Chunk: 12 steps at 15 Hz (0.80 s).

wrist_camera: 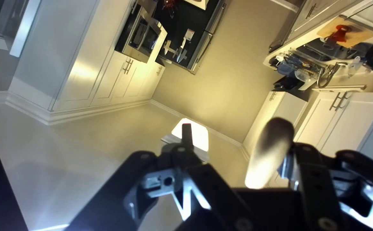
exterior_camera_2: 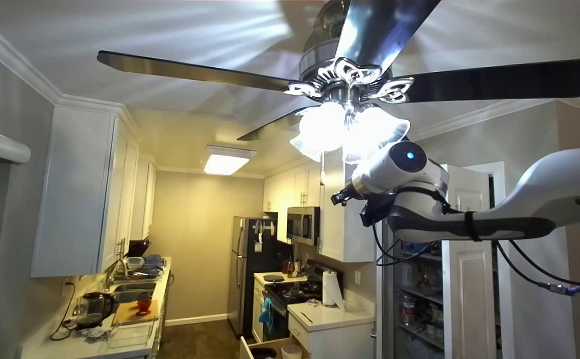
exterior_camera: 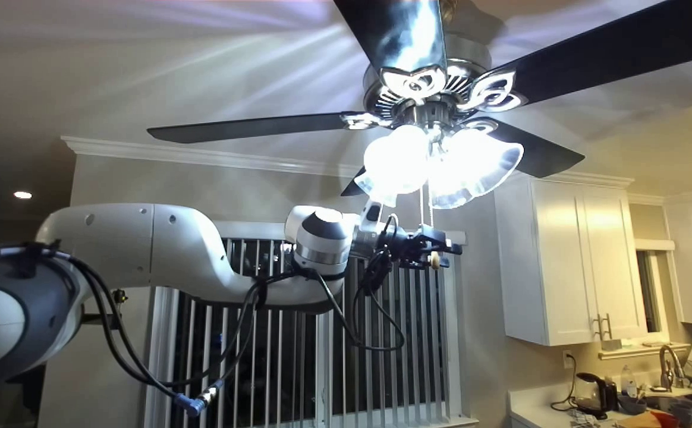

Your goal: Turn on the light on the ceiling fan

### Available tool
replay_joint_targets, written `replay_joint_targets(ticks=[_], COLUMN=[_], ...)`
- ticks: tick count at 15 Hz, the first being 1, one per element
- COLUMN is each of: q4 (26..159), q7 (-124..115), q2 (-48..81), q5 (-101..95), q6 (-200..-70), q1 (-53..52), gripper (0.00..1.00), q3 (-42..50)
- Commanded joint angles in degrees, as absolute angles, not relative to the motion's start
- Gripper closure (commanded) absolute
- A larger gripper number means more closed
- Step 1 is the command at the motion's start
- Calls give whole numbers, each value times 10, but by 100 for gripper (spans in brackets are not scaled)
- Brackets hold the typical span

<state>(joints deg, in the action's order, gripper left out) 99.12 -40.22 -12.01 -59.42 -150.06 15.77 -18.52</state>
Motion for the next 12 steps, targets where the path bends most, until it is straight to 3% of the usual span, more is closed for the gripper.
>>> replay_joint_targets(ticks=[1, 2, 4, 12], q4=[1020, 1034, 1056, 1044], q7=[-367, -336, -283, -262], q2=[-127, -132, -145, -165], q5=[-555, -516, -450, -423], q6=[-1479, -1466, -1433, -1353], q1=[95, 80, 45, 22], gripper=[11, 4, 0, 0], q3=[-133, -122, -101, -97])
